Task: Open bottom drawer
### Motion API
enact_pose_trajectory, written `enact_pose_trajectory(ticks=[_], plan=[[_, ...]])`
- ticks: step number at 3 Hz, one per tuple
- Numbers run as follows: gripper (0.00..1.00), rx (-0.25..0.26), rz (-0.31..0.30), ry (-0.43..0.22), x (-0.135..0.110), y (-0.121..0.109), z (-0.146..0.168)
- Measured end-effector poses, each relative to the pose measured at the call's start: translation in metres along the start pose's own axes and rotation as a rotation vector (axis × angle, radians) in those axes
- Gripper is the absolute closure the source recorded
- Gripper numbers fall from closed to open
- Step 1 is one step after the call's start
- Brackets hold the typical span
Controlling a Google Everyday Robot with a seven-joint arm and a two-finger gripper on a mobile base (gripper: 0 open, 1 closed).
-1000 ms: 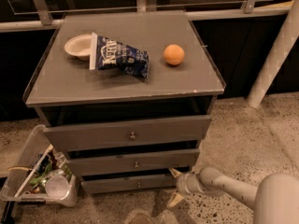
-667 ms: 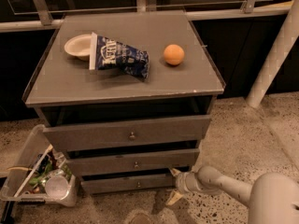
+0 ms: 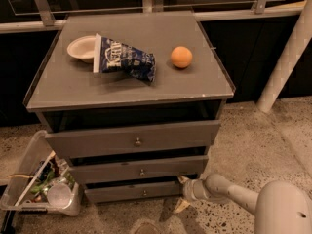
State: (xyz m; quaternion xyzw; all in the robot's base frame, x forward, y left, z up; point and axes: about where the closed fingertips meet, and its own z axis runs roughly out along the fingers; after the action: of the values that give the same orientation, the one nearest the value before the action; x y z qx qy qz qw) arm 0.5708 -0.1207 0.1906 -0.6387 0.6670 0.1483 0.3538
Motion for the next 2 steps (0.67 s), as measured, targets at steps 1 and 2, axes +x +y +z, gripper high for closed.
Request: enact_pose_trajectory(ticks=[1,2], plan=[[0.00,0.013,-0.006,0.007,0.005,-0.003,0.006],[0.00,0.042,-0.038,0.019,0.010,-0.013,0.016]])
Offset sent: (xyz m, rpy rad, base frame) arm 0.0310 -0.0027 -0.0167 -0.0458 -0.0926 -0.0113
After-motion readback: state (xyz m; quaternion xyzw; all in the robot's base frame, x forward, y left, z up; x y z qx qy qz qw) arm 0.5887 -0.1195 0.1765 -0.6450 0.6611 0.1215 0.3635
